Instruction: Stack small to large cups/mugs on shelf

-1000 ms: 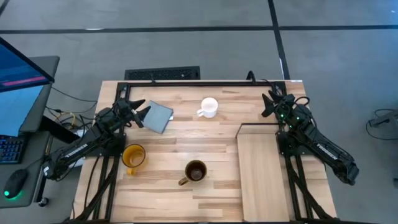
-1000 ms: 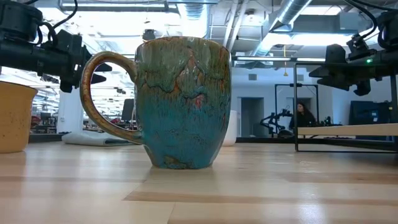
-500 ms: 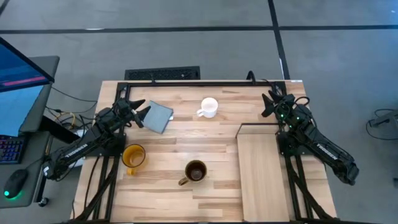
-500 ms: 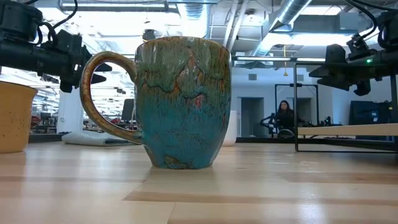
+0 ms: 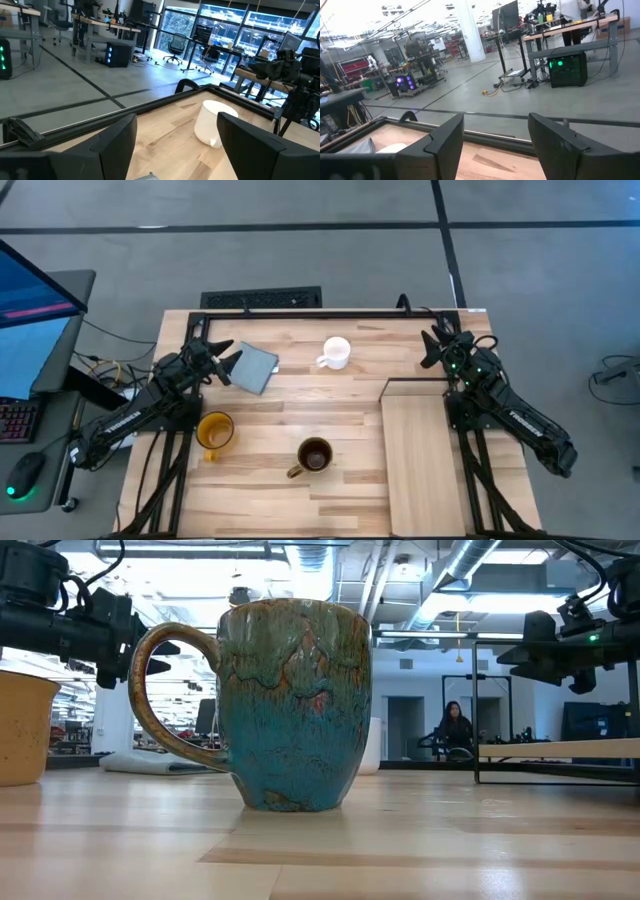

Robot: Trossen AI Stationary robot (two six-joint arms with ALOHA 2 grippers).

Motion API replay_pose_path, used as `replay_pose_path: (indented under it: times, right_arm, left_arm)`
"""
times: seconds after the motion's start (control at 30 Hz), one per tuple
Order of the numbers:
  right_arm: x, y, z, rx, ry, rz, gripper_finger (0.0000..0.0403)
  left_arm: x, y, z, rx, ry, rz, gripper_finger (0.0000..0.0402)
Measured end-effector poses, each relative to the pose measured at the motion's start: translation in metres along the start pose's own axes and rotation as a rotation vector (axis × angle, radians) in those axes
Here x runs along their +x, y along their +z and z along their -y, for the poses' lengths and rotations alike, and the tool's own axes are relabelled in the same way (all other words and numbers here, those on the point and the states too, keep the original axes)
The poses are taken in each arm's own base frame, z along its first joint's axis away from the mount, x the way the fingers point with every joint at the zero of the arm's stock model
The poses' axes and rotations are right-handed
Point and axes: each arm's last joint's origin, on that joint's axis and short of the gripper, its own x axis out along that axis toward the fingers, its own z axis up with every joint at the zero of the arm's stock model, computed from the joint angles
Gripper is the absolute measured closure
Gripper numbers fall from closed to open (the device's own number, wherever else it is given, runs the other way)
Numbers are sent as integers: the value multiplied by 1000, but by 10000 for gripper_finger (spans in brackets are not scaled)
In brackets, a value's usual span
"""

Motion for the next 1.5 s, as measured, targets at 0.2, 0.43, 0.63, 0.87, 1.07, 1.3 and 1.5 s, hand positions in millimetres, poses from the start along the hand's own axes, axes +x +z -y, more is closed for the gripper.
replay_pose_path:
  times: [0.2, 0.43, 0.63, 0.87, 1.07, 1.3, 1.5]
  right_arm:
    - [0, 0, 0, 0, 0, 0, 159]
    - [0, 0, 0, 0, 0, 0, 159]
    - [0, 0, 0, 0, 0, 0, 159]
    - [0, 0, 0, 0, 0, 0, 159]
    - [0, 0, 0, 0, 0, 0, 159]
    - [0, 0, 0, 0, 0, 1, 159]
    - [0, 0, 0, 0, 0, 0, 159]
  left_arm:
    - [0, 0, 0, 0, 0, 0, 134]
    - [0, 0, 0, 0, 0, 0, 134]
    - [0, 0, 0, 0, 0, 0, 134]
    - [0, 0, 0, 0, -1, 0, 134]
    - [0, 0, 0, 0, 0, 0, 134]
    - [0, 1, -1, 0, 36, 16, 134]
    - [0, 1, -1, -9, 41, 19, 134]
